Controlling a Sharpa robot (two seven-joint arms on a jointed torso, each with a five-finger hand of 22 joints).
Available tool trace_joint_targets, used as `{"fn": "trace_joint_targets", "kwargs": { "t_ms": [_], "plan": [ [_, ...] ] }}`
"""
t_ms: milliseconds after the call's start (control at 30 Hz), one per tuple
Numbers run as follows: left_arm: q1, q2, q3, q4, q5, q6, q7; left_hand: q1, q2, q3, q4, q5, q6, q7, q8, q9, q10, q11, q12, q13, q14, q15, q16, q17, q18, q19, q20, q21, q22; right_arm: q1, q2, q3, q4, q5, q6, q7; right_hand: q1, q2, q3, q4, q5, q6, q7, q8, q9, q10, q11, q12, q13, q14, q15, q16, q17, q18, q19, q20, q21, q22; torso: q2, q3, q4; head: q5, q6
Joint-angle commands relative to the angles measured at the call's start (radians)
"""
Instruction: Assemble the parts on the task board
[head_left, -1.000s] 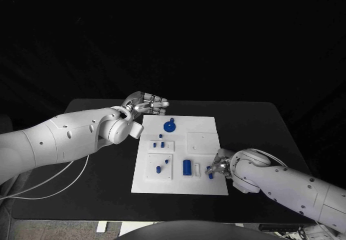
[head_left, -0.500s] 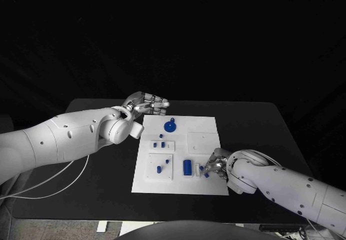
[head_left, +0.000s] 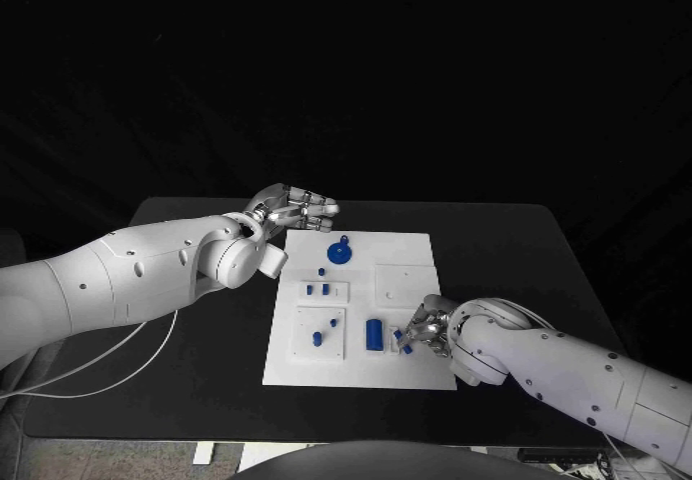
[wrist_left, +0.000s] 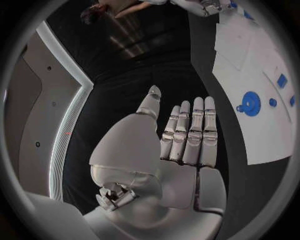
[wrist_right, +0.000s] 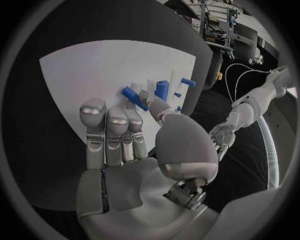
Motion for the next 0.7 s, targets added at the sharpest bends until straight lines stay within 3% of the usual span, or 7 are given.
{"fn": "trace_joint_targets", "kwargs": {
  "t_ms": [33, 467, 700],
  "plan": [
    [0.0, 0.001, 0.001, 0.003, -0.004, 0.018, 0.004, -0.007, 0.0, -0.001, 0.005, -0.005, 0.007, 0.002, 0.0, 0.001, -0.008, -0.001, 0.006, 0.001, -0.007, -0.001, -0.002, 0.0, 0.003, -0.001, 0.007, 0.005, -0.001, -0.001, 0.005, 0.0, -0.003, -0.014, 0.017, 0.015, -0.011, 0.003, -0.012, 0.006, -0.008, 0.006, -0.002, 0.003, 0.001, 0.005, -0.002, -0.005, -0.001, 0.002, -0.005, -0.003, -0.001, 0.014, 0.039, -0.004, -0.006, 0.09, 0.0, 0.0001, 0.0014, 0.0, 0.0],
    [0.0, 0.002, 0.0, 0.002, -0.007, 0.021, 0.0, -0.009, -0.002, 0.0, 0.009, -0.005, 0.009, 0.002, 0.001, 0.001, -0.011, 0.0, 0.006, 0.001, -0.01, 0.0, -0.003, 0.0, 0.003, -0.002, 0.008, 0.005, -0.001, -0.001, 0.027, 0.0, -0.025, -0.006, 0.074, 0.011, -0.029, 0.009, -0.062, 0.048, -0.029, 0.005, -0.007, 0.002, 0.001, 0.004, -0.003, -0.012, -0.007, 0.001, -0.006, -0.007, -0.003, 0.012, 0.039, -0.004, -0.017, 0.089, 0.0, 0.0002, 0.0005, 0.002, -0.001],
    [0.0, 0.002, 0.0, 0.002, -0.012, 0.021, -0.006, -0.009, -0.003, 0.001, 0.01, -0.005, 0.009, 0.002, 0.0, 0.001, -0.012, 0.0, 0.006, 0.001, -0.011, 0.0, -0.003, 0.0, 0.003, -0.003, 0.008, 0.004, -0.002, 0.0, 0.032, 0.0, -0.031, 0.003, 0.1, 0.009, -0.049, 0.009, -0.079, 0.086, -0.064, 0.007, -0.011, 0.002, 0.001, 0.006, -0.004, -0.013, -0.01, 0.003, -0.006, -0.006, 0.0, 0.01, 0.04, -0.004, -0.017, 0.089, 0.0, 0.0005, 0.0004, 0.005, -0.001]
  ]
}}
